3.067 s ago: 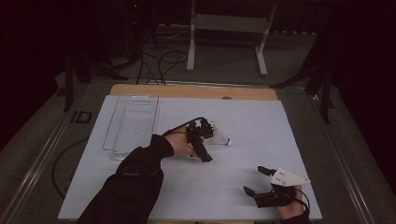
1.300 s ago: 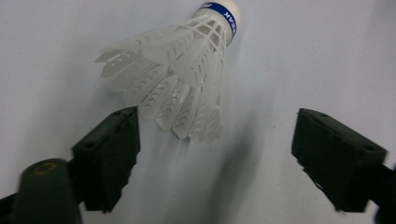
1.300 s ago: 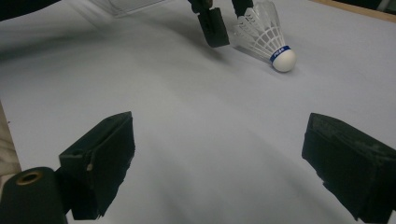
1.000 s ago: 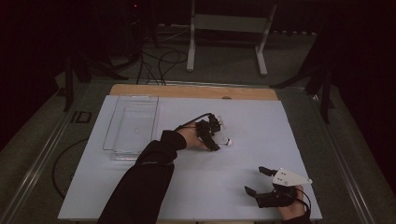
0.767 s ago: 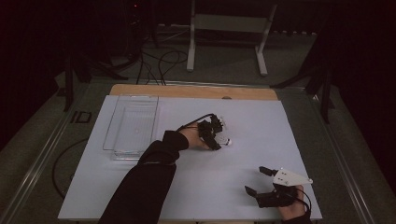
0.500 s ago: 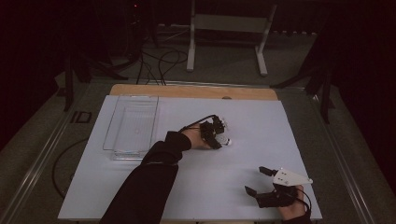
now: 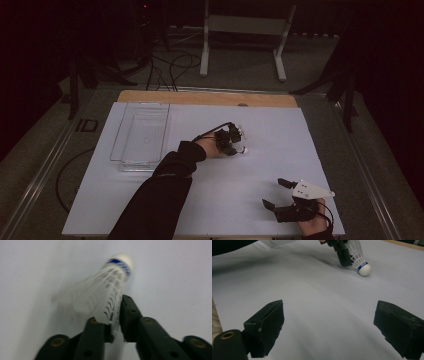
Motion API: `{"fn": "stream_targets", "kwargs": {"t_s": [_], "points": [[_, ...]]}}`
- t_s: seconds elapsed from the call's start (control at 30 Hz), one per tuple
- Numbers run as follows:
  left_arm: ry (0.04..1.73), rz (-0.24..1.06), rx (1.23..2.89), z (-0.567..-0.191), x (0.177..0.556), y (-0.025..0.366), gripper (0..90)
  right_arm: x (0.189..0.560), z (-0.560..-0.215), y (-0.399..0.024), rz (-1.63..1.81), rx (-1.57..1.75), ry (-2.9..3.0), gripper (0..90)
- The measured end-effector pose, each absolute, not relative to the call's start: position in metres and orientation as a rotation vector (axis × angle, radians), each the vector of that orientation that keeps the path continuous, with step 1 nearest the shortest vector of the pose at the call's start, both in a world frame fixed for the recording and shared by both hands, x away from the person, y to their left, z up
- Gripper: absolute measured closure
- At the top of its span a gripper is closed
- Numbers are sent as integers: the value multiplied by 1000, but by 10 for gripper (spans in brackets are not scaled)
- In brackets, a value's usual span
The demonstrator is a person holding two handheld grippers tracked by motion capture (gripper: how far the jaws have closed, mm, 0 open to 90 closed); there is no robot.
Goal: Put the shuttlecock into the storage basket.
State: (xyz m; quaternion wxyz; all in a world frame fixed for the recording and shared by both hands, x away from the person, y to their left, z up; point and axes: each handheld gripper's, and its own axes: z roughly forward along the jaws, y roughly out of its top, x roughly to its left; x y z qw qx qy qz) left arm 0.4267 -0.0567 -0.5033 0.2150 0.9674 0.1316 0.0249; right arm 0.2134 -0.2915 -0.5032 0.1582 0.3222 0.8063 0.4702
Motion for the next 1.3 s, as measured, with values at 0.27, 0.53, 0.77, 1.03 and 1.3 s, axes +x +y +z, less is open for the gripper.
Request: {"fn": "stream_targets", "kwargs": {"t_s": [0.27,0.53,0.77,1.03,1.3], "points": [[348,53,2676,-497,424,-55,895,214,-504,-292,1339,926,2309,94],[306,30,2674,-484,419,-49,896,214,-504,-291,1336,927,2308,94],[298,38,2669,-477,414,-44,895,214,-505,-291,1333,933,2307,94],[258,15,2657,-468,402,-45,895,215,-506,-293,1342,933,2283,94],[252,-11,2644,-462,394,-40,895,215,-506,-293,1339,914,2255,94]]}}
